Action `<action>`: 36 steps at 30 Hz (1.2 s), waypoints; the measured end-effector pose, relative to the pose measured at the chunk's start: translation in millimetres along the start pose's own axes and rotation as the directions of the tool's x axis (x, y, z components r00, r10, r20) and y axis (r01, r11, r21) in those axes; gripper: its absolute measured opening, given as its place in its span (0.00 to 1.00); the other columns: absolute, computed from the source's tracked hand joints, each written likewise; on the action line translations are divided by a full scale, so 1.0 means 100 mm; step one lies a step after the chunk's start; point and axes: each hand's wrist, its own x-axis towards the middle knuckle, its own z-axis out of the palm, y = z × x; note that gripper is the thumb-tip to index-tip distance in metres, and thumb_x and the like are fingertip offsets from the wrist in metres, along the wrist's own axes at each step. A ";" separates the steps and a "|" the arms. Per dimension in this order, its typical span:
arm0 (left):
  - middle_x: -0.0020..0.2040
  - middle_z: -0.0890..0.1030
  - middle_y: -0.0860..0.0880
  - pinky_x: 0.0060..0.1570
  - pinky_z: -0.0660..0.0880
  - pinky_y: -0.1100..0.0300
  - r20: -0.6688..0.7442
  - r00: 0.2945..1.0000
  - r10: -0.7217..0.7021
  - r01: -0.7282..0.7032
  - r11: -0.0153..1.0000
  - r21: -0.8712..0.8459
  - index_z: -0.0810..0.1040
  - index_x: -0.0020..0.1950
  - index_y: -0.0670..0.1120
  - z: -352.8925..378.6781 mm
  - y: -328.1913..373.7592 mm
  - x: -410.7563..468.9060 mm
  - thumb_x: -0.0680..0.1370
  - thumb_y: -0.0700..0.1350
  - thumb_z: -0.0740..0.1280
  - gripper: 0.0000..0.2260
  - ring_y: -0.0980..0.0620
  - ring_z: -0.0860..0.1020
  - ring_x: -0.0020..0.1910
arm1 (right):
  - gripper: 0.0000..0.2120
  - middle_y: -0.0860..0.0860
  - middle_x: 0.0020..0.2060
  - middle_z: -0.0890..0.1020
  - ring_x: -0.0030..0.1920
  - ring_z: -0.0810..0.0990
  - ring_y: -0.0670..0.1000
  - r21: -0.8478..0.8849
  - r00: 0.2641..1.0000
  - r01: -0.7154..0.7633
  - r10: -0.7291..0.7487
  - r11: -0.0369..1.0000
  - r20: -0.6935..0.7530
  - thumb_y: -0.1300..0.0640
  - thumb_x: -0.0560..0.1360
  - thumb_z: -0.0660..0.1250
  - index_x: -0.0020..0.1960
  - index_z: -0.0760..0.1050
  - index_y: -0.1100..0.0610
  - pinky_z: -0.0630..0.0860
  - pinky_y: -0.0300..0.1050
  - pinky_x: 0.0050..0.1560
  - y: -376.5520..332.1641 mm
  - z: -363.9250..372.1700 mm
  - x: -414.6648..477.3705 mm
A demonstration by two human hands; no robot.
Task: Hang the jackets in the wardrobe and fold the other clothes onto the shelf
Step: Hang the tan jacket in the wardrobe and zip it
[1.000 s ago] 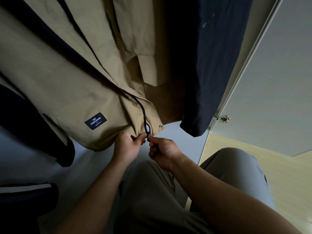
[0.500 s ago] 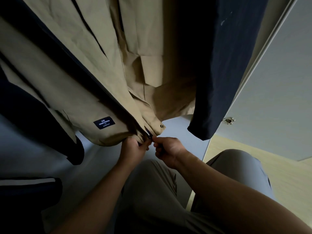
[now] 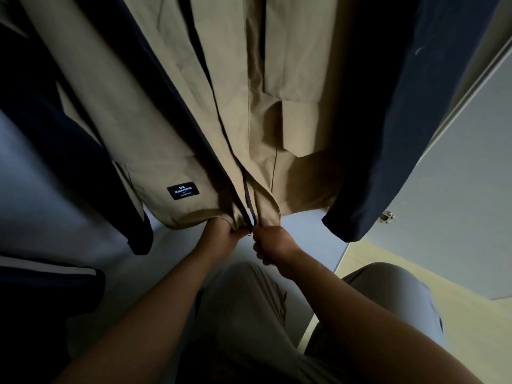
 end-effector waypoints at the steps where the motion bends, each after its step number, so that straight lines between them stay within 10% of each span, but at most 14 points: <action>1: 0.51 0.84 0.54 0.52 0.75 0.65 0.017 1.000 0.014 -0.013 0.999 -0.033 0.83 0.54 0.49 -0.01 -0.03 0.01 0.77 0.38 0.73 0.09 0.64 0.80 0.52 | 0.12 0.50 0.31 0.77 0.28 0.71 0.48 0.090 1.000 -0.006 0.008 0.996 -0.013 0.51 0.80 0.62 0.42 0.78 0.55 0.67 0.43 0.30 -0.06 -0.02 0.01; 7: 0.55 0.85 0.47 0.56 0.73 0.67 -0.045 0.996 -0.071 0.072 0.997 0.015 0.84 0.59 0.42 -0.09 -0.18 0.14 0.77 0.42 0.74 0.12 0.55 0.80 0.55 | 0.17 0.49 0.27 0.75 0.30 0.70 0.48 0.168 0.957 0.288 -0.275 0.943 -0.094 0.46 0.75 0.62 0.32 0.76 0.53 0.66 0.48 0.35 -0.40 -0.02 -0.09; 12: 0.36 0.83 0.49 0.43 0.72 0.59 -0.095 0.955 -0.281 0.294 0.943 0.159 0.82 0.37 0.44 -0.05 -0.15 0.10 0.77 0.63 0.67 0.23 0.51 0.81 0.40 | 0.20 0.48 0.27 0.76 0.29 0.72 0.49 -0.030 0.931 0.317 -0.318 0.948 -0.179 0.52 0.80 0.60 0.33 0.77 0.56 0.69 0.46 0.34 -0.36 -0.07 -0.12; 15: 0.26 0.71 0.54 0.29 0.62 0.62 -0.335 0.937 -0.101 0.226 0.906 0.359 0.69 0.29 0.50 -0.03 -0.10 -0.13 0.76 0.70 0.63 0.27 0.57 0.70 0.26 | 0.14 0.47 0.27 0.78 0.25 0.73 0.44 -0.121 0.951 0.255 -0.272 0.959 -0.147 0.56 0.80 0.62 0.39 0.82 0.55 0.70 0.39 0.27 -0.37 -0.10 -0.12; 20: 0.46 0.78 0.51 0.36 0.73 0.63 -0.401 0.854 0.333 -0.206 0.922 0.328 0.77 0.49 0.47 -0.07 0.03 -0.18 0.74 0.63 0.71 0.20 0.54 0.76 0.41 | 0.12 0.48 0.30 0.77 0.30 0.73 0.49 -0.137 0.971 0.221 -0.231 0.966 -0.057 0.58 0.78 0.65 0.36 0.77 0.52 0.69 0.42 0.31 -0.41 -0.11 -0.13; 29: 0.45 0.84 0.49 0.46 0.80 0.54 -0.336 0.829 0.447 -0.331 0.876 0.349 0.83 0.49 0.44 -0.03 0.22 0.06 0.75 0.47 0.77 0.09 0.48 0.82 0.47 | 0.13 0.46 0.26 0.72 0.24 0.68 0.46 0.011 0.985 0.166 -0.165 0.986 -0.043 0.49 0.79 0.62 0.38 0.74 0.52 0.66 0.39 0.24 -0.50 -0.10 -0.11; 36: 0.43 0.85 0.46 0.46 0.78 0.55 -0.341 0.903 0.260 -0.168 0.946 0.277 0.83 0.45 0.43 0.02 0.20 0.17 0.77 0.43 0.73 0.04 0.45 0.82 0.44 | 0.11 0.46 0.29 0.75 0.22 0.71 0.42 0.046 0.981 0.181 -0.177 0.982 -0.078 0.49 0.79 0.63 0.40 0.75 0.51 0.68 0.38 0.24 -0.66 -0.09 -0.15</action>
